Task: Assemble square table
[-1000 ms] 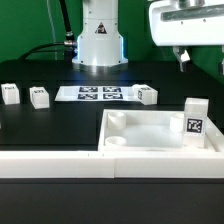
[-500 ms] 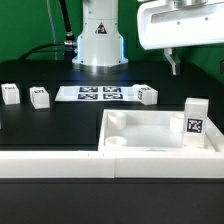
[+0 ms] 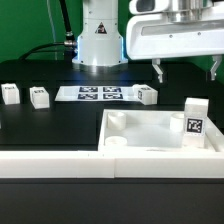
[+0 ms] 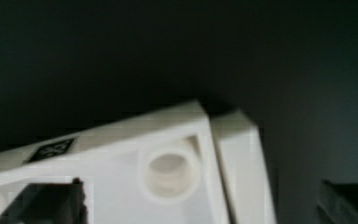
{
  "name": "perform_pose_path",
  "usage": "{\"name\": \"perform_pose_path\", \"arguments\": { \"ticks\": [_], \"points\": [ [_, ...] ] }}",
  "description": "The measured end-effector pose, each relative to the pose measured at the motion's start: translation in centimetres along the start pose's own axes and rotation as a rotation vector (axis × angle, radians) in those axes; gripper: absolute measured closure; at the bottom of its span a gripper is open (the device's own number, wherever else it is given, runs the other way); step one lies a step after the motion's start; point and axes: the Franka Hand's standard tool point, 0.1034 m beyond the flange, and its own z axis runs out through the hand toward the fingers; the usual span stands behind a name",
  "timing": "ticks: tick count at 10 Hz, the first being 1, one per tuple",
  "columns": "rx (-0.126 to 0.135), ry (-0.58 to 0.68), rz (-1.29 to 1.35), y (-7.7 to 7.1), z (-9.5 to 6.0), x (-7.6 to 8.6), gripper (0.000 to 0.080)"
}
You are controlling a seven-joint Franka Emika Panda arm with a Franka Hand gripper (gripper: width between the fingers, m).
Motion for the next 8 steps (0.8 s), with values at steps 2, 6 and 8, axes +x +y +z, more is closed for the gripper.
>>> {"name": "perform_pose_path", "arguments": {
  "ticks": [2, 6, 8],
  "points": [
    [-0.008, 0.005, -0.103, 0.4, -0.1, 0.3, 0.0151],
    [-0.025, -0.001, -0.331, 0.8, 0.1, 0.2, 0.0151],
    [-0.091, -0.059, -0.471, 1.6, 0.9, -3.0, 0.0151]
  ]
}}
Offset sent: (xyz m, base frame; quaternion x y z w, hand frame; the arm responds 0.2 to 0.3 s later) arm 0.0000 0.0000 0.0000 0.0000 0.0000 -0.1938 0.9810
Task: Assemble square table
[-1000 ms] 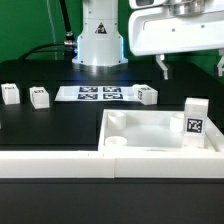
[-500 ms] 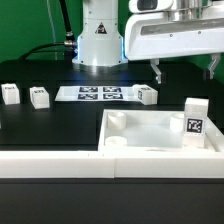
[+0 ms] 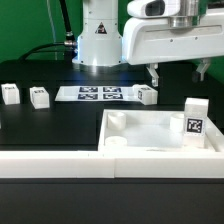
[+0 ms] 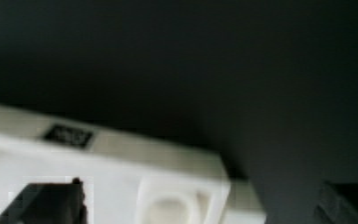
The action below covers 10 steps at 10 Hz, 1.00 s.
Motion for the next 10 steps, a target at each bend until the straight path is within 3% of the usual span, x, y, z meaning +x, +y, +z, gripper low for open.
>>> {"name": "perform_pose_path", "arguments": {
  "ticks": [1, 3, 5, 6, 7, 8, 10],
  "points": [
    [-0.028, -0.016, -0.07, -0.3, -0.4, -0.3, 0.0151],
    [-0.024, -0.061, -0.056, -0.2, -0.2, -0.8, 0.0151],
    [-0.006, -0.22, -0.056, -0.7, -0.3, -0.7, 0.0151],
    [0.004, -0.288, -0.049, -0.6, 0.1, -1.5, 0.0151],
    [0.011, -0.399, -0.04, -0.2, 0.9, -3.3, 0.0151],
    [0.004, -0.481, -0.053, -0.1, 1.5, -5.0, 0.0151],
    [0.011, -0.567, -0.041, 0.4, 2.4, -6.6, 0.0151]
  ]
}}
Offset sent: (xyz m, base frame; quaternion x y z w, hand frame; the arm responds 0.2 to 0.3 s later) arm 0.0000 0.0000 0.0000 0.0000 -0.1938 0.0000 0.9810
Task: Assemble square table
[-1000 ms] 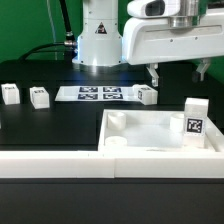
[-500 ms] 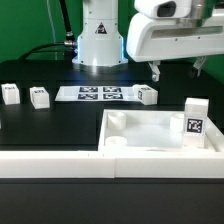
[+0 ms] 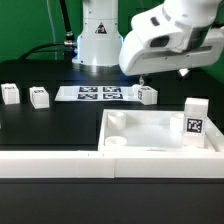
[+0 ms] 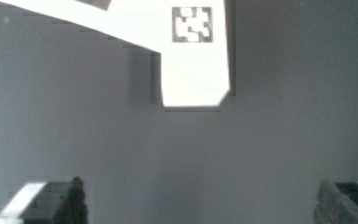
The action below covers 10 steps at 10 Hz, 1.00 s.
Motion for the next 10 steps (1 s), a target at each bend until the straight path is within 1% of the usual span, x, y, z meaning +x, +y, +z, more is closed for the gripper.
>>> {"name": "perform_pose_path", "arguments": {
  "ticks": [1, 3, 4, 5, 6, 7, 10],
  "points": [
    [0.007, -0.083, 0.006, -0.1, 0.1, -0.5, 0.0151],
    [0.012, -0.176, 0.008, -0.1, 0.4, -0.2, 0.0151],
    [0.016, -0.26, 0.024, -0.2, 0.9, -0.8, 0.0151],
    [0.011, -0.332, 0.041, -0.3, 1.8, -0.7, 0.0151],
    [0.002, -0.364, 0.049, -0.3, 2.5, -0.5, 0.0151],
    [0.008, -0.412, 0.053, -0.2, 2.5, -0.9, 0.0151],
    [0.011, -0.411, 0.057, 0.0, 2.5, -0.8, 0.0151]
  ]
}}
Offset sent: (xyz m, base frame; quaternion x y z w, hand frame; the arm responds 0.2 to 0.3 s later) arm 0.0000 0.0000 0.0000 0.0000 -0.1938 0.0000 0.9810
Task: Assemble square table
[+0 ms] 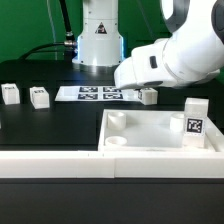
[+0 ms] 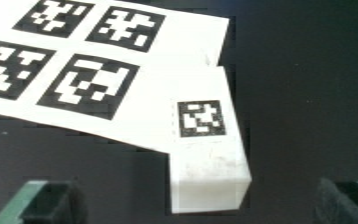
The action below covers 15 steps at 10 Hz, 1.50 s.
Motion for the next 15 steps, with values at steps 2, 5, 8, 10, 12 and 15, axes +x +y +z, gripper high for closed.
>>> {"name": "perform_pose_path", "arguments": {
  "ticks": [2, 5, 8, 10, 12, 15],
  "points": [
    [-0.012, 0.048, -0.005, -0.3, 1.1, 0.1, 0.0151],
    [-0.013, 0.059, -0.001, 0.0, 3.5, 0.5, 0.0151],
    [-0.02, 0.053, 0.046, -0.1, 4.1, 0.6, 0.0151],
    [-0.016, 0.053, 0.05, 0.1, 4.1, 0.6, 0.0178],
    [-0.014, 0.053, 0.051, 0.2, 4.1, 0.6, 0.0515],
    [-0.011, 0.053, 0.053, 0.4, 4.1, 0.6, 0.0512]
  ]
}}
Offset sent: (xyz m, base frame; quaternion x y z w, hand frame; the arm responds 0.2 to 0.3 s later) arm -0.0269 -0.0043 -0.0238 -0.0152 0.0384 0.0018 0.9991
